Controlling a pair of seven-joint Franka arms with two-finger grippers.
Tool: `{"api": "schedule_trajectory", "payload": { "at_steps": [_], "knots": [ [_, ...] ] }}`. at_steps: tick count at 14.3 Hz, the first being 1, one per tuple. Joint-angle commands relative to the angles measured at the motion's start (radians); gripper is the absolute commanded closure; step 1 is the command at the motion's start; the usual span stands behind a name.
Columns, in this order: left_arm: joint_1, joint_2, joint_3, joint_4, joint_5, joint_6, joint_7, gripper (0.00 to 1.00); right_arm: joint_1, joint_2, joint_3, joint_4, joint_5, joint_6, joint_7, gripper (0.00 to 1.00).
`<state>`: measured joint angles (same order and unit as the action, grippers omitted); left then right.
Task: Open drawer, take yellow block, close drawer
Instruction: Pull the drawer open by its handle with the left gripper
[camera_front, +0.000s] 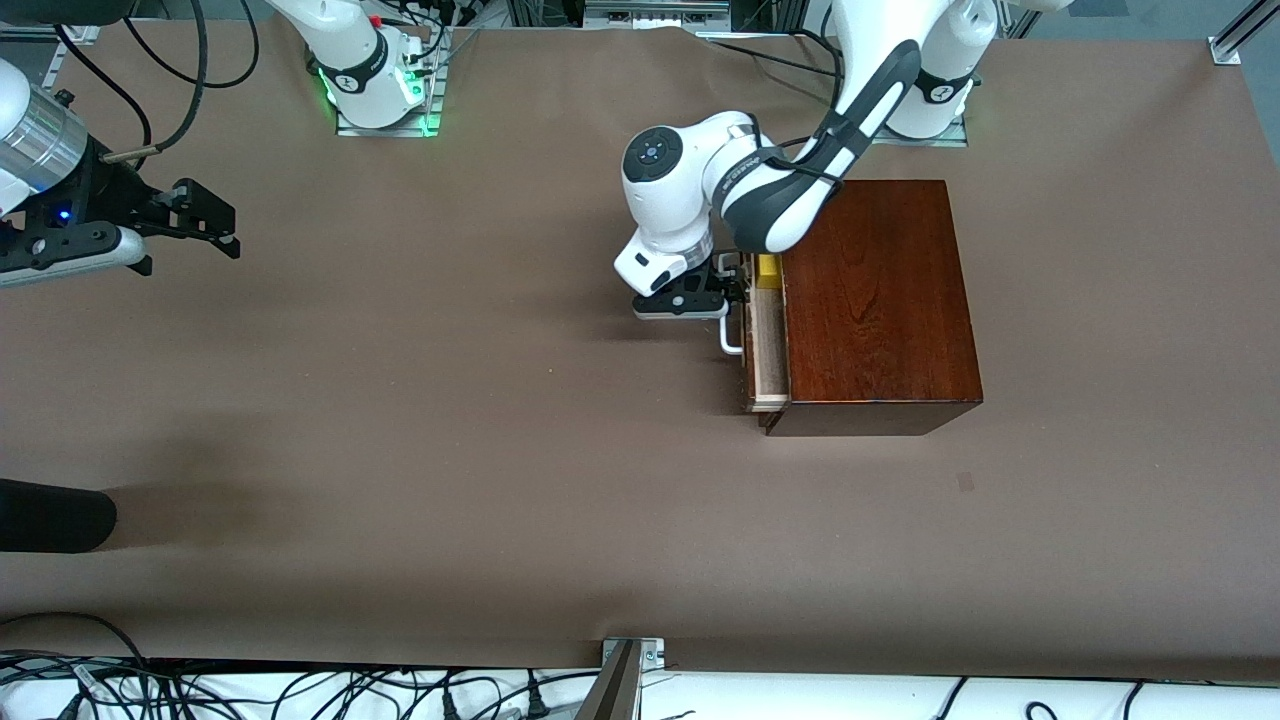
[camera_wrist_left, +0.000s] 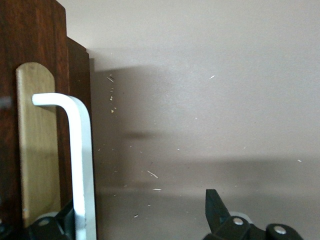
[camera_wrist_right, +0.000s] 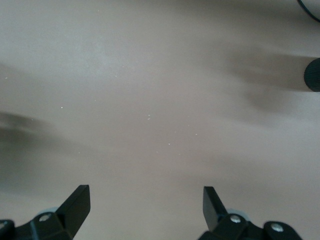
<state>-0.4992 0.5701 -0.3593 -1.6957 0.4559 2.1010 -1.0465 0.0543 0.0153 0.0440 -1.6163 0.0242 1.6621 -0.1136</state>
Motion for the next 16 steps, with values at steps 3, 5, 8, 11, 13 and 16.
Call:
{"api": "schedule_trajectory", "payload": {
  "at_steps": [3,5,8,11,13,16],
  "knots": [
    [-0.053,0.079,-0.001,0.103,0.000,0.036,-0.063,0.00,-0.010,0.002,0.002,0.013,0.016,-0.016,-0.003,0.00],
    [-0.055,0.074,-0.001,0.113,0.000,0.030,-0.061,0.00,-0.010,0.002,0.000,0.013,0.016,-0.016,-0.004,0.00],
    [-0.055,0.056,-0.001,0.114,0.001,0.010,-0.049,0.00,-0.010,0.002,-0.006,0.015,0.016,-0.016,-0.006,0.00],
    [-0.053,0.027,-0.001,0.116,0.000,-0.042,-0.044,0.00,-0.010,0.003,-0.006,0.015,0.016,-0.015,-0.006,0.00],
    [-0.055,-0.010,-0.003,0.116,0.000,-0.114,-0.032,0.00,-0.010,0.003,-0.006,0.016,0.016,-0.012,-0.006,0.00],
    [-0.048,-0.062,-0.001,0.152,-0.020,-0.226,0.032,0.00,-0.013,0.012,-0.004,0.021,0.014,0.004,-0.004,0.00]
  ]
}}
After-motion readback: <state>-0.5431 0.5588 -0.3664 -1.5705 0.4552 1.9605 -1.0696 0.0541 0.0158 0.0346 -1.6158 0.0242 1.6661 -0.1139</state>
